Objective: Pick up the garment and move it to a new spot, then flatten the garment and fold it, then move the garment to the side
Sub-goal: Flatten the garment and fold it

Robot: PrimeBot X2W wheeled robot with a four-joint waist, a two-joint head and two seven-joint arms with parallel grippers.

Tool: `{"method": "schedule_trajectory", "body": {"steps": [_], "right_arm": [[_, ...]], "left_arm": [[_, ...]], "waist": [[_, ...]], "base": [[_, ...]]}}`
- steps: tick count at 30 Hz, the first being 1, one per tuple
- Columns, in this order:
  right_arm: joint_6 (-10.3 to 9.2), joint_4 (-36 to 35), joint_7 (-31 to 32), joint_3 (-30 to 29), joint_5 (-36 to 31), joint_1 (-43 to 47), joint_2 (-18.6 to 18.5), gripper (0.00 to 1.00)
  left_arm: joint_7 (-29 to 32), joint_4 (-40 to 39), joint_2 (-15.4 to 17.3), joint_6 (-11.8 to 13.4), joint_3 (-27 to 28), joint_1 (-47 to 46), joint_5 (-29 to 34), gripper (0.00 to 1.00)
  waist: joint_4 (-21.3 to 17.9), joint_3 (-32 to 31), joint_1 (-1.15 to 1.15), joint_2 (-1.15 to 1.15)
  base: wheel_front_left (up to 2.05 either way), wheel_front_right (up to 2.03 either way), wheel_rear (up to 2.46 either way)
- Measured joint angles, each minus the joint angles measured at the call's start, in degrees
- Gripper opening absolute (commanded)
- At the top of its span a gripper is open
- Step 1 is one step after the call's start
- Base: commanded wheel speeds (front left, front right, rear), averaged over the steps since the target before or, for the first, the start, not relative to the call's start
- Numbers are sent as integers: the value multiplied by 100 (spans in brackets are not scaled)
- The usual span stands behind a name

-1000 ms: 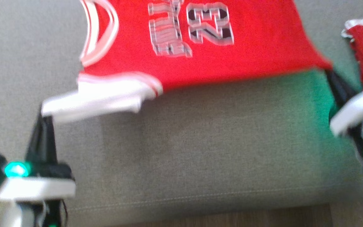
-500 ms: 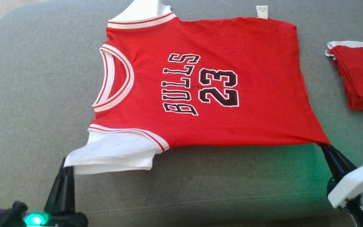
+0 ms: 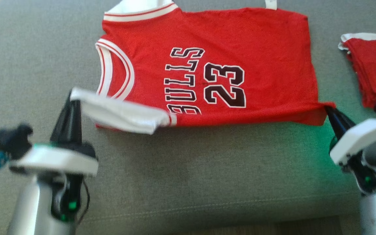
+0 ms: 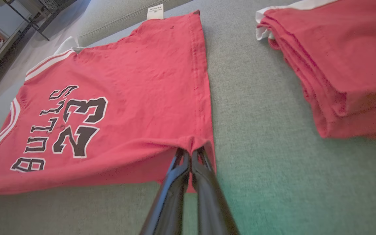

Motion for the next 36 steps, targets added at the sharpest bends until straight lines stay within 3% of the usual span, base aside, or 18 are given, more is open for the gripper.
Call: {"method": "schedule_trajectory", "body": {"steps": [9, 23, 24, 25, 26, 30, 36], "right_arm": [[0, 914, -536, 301, -478, -1054, -229, 0], [0, 2085, -1601, 606, -635, -1729, -389, 0], [0, 2154, -1653, 612, -635, -1748, -397, 42], [0, 2225, -1734, 612, -635, -1761, -400, 100], [0, 2225, -1734, 612, -635, -1761, -400, 100], [0, 2297, -2107, 606, -591, -1764, -393, 100], [0, 1857, -2609, 512, -367, -1479, -159, 100]], "left_arm": [[-339, 1489, 44, -141, -214, -1534, 90, 0], [-1010, 2991, 7, -236, -402, -2497, 133, 0], [-1011, 3088, -2, -237, -431, -2507, 94, 9], [-1011, 3190, -10, -240, -457, -2508, 49, 49], [-1011, 3190, -10, -240, -457, -2508, 49, 100], [-1016, 3263, -22, -242, -502, -2486, -66, 100], [-1056, 2672, -58, -176, -223, -1861, 93, 100]], "waist": [[17, 480, 1, 0], [64, 706, 0, 0], [67, 693, 0, 0], [69, 675, 0, 0], [69, 675, 0, 0], [71, 575, 0, 0], [23, 432, -1, 0]], "base": [[0, 0, 0], [0, 0, 0], [0, 0, 0], [0, 0, 0], [0, 0, 0], [0, 0, 0], [0, 0, 0]]}}
